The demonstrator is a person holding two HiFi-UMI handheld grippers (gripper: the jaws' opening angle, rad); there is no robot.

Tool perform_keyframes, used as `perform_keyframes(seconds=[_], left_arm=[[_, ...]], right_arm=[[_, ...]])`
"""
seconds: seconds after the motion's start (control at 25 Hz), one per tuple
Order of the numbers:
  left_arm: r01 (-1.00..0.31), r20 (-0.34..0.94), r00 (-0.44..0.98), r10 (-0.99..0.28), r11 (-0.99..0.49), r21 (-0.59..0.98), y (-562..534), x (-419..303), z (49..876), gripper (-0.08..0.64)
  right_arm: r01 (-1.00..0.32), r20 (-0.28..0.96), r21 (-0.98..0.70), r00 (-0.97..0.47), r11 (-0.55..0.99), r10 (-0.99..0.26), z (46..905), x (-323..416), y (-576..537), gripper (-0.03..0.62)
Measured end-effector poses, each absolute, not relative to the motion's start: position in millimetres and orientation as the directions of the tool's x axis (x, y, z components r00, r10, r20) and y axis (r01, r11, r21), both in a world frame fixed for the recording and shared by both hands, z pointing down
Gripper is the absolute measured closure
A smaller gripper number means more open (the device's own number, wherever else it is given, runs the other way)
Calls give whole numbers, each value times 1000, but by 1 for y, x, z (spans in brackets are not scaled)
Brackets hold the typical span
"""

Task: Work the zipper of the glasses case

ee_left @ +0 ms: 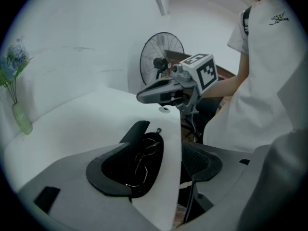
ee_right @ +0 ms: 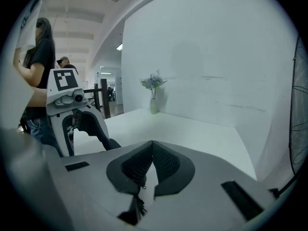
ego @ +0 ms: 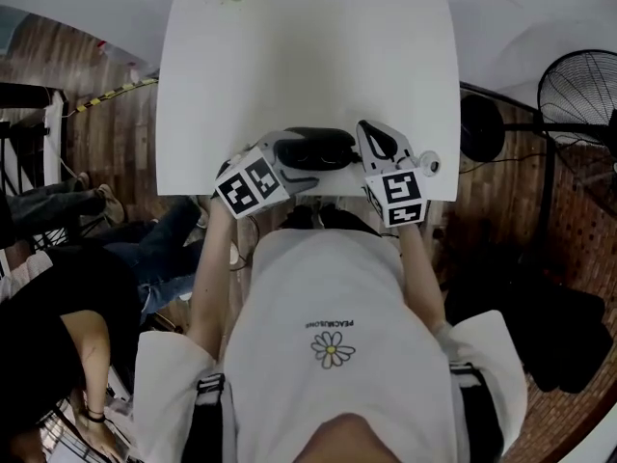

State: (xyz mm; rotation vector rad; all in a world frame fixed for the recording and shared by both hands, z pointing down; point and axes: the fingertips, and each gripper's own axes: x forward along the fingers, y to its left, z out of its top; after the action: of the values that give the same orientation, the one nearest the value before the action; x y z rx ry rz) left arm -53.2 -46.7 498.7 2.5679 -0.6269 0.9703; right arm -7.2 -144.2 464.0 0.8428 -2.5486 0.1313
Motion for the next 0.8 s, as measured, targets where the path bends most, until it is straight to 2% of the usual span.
perform_keyframes(seconds=[0.4,0.8], left_arm=[[-509,740,642,-200,-833,217,0,-41,531,229],[-504,756,632,-169,-831,236,13,-31,545,230]], right_arm=[[-488,513,-26,-756,873,-407,494,-27,-112,584],[-462,574,-56,-741,885,-350,524,-23,-87,584]])
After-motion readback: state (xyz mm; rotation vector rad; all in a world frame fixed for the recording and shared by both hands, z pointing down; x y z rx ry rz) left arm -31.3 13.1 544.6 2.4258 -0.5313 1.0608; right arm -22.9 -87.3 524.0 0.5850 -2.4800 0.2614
